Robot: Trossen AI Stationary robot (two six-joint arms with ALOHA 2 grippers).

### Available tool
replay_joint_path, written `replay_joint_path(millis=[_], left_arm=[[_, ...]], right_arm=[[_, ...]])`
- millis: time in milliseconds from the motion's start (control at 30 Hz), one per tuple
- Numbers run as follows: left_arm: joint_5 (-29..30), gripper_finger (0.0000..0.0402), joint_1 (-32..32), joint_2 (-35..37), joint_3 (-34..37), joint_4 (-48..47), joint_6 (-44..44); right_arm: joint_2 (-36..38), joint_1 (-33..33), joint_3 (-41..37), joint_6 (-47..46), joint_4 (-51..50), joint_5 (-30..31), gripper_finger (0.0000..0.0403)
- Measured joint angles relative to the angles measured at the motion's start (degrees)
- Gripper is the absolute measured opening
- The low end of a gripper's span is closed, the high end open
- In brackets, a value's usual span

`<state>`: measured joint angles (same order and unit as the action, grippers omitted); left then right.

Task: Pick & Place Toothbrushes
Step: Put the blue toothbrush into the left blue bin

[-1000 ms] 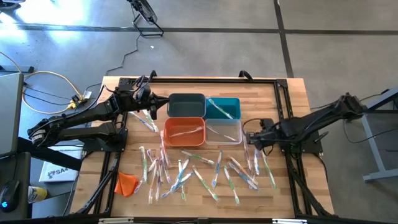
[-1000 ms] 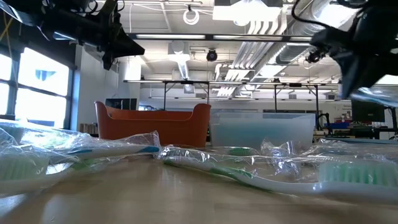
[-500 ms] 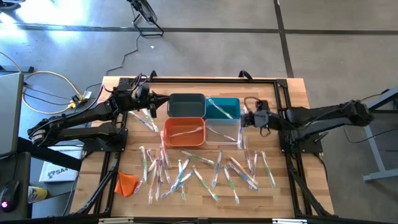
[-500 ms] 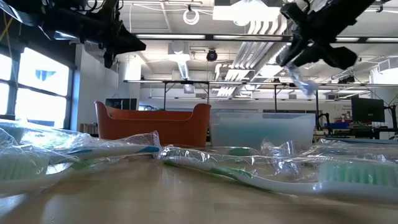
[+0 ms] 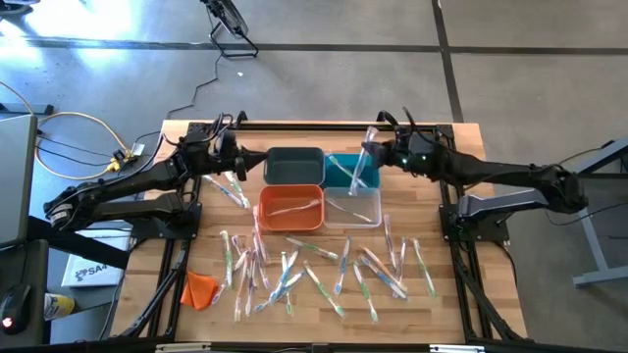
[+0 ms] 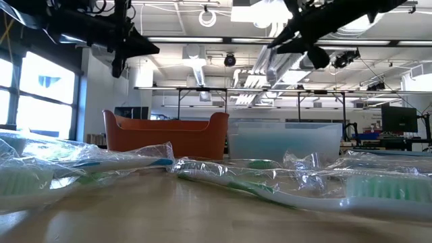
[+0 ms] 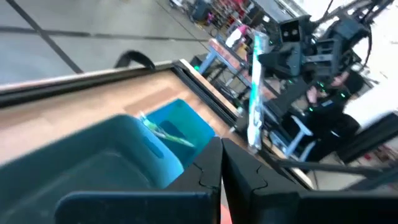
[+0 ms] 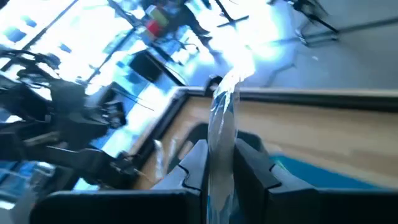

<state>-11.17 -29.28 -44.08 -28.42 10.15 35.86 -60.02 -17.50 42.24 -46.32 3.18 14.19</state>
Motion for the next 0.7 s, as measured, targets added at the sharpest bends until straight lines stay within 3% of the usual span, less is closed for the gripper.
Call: replay_joint_path(millis=[433,700], left_arm=[[3.0,0.0001,0.0,-9.7,0.0,8.7,4.0],[2.8,0.0031,0.0,-14.5,-3.8,10.3,0.0]], right_arm=[[-12.5,-6.7,0.0,4.3,25.9,-9.1,0.0043],[-17.2,-9.7,0.9,4.8,31.7,-13.1,0.0043]])
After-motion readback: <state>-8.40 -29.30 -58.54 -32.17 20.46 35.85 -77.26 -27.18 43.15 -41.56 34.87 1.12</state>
